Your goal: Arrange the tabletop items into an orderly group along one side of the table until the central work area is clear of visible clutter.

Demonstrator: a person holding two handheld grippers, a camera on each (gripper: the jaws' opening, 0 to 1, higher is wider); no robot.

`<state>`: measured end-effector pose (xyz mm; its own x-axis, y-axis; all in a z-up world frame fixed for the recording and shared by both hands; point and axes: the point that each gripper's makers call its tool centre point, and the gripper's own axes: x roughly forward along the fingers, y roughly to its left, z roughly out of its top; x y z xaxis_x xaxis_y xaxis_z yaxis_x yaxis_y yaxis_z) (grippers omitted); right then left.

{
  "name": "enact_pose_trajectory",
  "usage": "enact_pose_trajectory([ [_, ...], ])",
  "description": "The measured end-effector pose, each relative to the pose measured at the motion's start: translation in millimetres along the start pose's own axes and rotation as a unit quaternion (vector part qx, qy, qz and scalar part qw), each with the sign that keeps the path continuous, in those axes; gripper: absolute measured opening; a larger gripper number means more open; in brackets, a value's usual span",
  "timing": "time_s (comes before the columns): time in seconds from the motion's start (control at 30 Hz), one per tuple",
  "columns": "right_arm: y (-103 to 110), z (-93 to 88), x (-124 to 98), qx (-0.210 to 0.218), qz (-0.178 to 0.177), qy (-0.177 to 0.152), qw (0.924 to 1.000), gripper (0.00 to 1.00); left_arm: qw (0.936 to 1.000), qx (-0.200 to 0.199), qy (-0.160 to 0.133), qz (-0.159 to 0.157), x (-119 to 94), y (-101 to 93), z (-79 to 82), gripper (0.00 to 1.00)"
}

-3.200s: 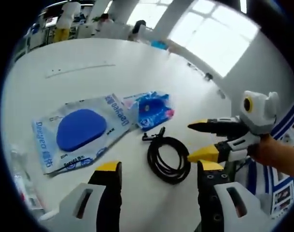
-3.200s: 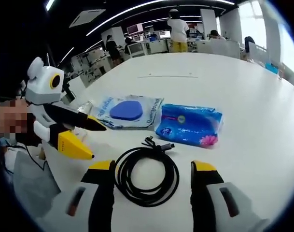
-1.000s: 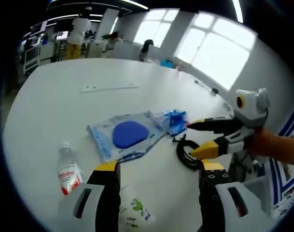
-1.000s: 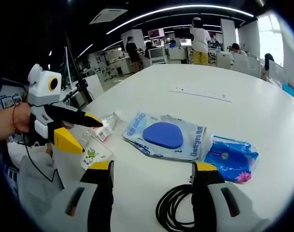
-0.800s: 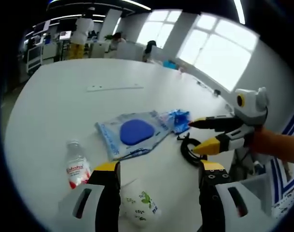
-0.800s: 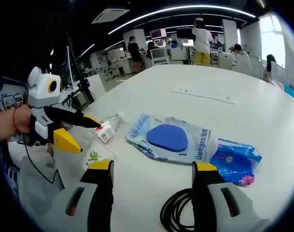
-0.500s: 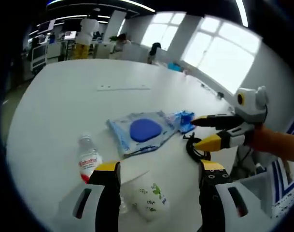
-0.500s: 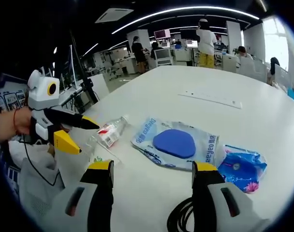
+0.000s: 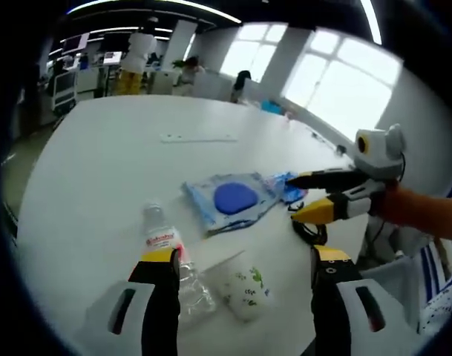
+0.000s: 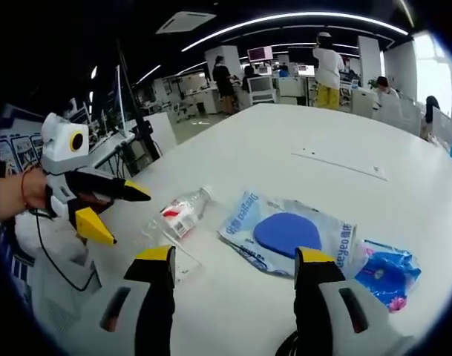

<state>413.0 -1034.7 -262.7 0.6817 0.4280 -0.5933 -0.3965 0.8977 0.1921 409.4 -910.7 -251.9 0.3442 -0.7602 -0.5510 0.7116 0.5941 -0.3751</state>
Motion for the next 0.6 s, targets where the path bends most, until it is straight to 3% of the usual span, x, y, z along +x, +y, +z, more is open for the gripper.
enact_pose_trajectory([
  [0.6,28.0,26.8,23.9,-0.031,0.027,0.002,0.9992,0.63,0.9998,-0.008,-0.011,0.015,-39.9,32.9,-10.6,0.71],
])
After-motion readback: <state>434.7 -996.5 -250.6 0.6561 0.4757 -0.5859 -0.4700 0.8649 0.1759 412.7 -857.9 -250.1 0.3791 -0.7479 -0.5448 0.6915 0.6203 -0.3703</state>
